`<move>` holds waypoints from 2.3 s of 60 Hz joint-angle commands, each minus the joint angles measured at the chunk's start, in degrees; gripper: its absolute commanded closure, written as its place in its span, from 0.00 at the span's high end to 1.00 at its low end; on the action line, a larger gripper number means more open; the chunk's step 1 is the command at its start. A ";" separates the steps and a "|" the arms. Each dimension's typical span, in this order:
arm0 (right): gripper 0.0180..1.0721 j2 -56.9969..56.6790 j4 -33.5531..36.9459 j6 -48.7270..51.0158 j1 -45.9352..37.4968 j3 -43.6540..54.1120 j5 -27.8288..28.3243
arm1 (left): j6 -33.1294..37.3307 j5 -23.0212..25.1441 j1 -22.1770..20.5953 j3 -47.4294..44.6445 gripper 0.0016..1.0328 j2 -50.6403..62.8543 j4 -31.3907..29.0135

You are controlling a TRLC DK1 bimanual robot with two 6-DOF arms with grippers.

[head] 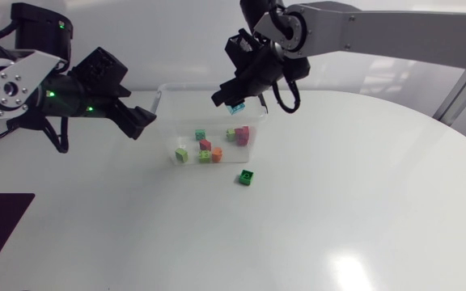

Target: Place the duplo bricks in the container

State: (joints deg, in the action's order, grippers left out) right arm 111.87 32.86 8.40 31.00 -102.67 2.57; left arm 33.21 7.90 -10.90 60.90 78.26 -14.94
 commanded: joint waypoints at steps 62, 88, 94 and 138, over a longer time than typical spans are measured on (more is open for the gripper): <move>0.90 -16.51 -25.65 17.35 -5.69 45.46 10.44 | -1.22 0.54 5.01 -23.20 0.96 -33.08 -5.10; 0.90 -3.59 -31.46 18.84 -4.29 43.87 10.62 | -1.22 0.01 5.09 -26.01 0.96 -36.77 -6.15; 0.90 -2.19 -31.46 19.28 -3.93 42.91 10.62 | -1.57 0.01 5.09 -26.71 0.96 -37.57 -6.24; 0.25 -5.97 -30.14 17.70 -3.41 43.43 6.84 | -5.00 -0.08 6.33 -33.75 0.96 -46.00 -5.72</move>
State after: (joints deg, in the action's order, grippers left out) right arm 111.96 2.37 26.17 26.96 -61.60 10.15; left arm 30.02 8.23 -4.89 28.75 33.28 -21.10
